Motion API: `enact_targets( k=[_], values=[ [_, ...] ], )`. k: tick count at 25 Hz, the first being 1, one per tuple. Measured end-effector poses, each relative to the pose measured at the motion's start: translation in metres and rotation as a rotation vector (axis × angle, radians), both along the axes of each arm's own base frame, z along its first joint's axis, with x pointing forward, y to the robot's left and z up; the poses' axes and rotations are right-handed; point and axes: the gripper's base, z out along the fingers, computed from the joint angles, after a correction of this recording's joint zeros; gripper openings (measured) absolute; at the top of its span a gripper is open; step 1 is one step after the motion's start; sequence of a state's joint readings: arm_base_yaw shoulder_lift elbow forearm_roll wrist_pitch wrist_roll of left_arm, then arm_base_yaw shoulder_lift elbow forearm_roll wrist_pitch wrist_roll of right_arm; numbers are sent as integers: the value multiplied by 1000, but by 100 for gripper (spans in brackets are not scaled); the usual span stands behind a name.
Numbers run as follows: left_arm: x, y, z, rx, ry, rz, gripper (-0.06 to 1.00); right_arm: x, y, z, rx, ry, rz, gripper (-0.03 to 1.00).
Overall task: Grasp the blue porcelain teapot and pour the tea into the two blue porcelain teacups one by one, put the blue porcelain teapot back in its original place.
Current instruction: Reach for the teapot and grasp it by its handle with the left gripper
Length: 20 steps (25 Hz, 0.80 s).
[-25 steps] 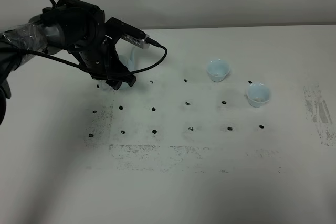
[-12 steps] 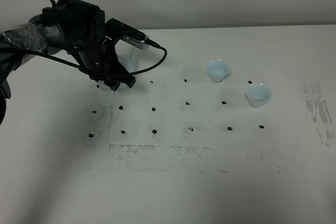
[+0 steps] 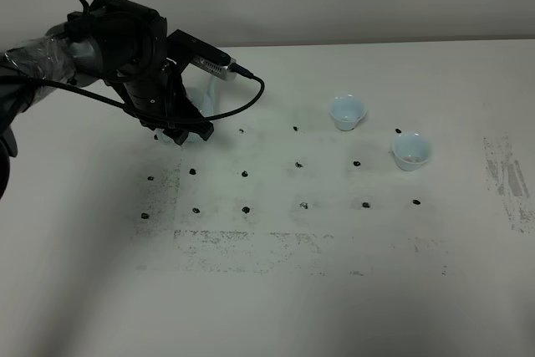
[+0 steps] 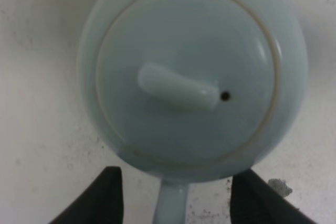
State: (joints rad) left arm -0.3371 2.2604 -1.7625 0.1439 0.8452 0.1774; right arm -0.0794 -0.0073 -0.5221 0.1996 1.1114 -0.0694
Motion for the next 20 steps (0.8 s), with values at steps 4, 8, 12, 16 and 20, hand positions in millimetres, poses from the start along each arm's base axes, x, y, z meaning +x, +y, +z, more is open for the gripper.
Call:
enact_targets(
  k=[4, 8, 12, 16, 20],
  values=[
    [0, 0, 0, 1, 3, 0, 48, 0, 0, 0, 0, 0, 0, 45],
    [0, 0, 0, 2, 4, 1, 46, 0, 0, 0, 0, 0, 0, 45],
    [-1, 0, 0, 2, 6, 1, 41, 0, 0, 0, 0, 0, 0, 45],
    [-1, 0, 0, 2, 6, 2, 33, 0, 0, 0, 0, 0, 0, 45],
    [0, 0, 0, 3, 6, 2, 22, 0, 0, 0, 0, 0, 0, 45]
  ],
)
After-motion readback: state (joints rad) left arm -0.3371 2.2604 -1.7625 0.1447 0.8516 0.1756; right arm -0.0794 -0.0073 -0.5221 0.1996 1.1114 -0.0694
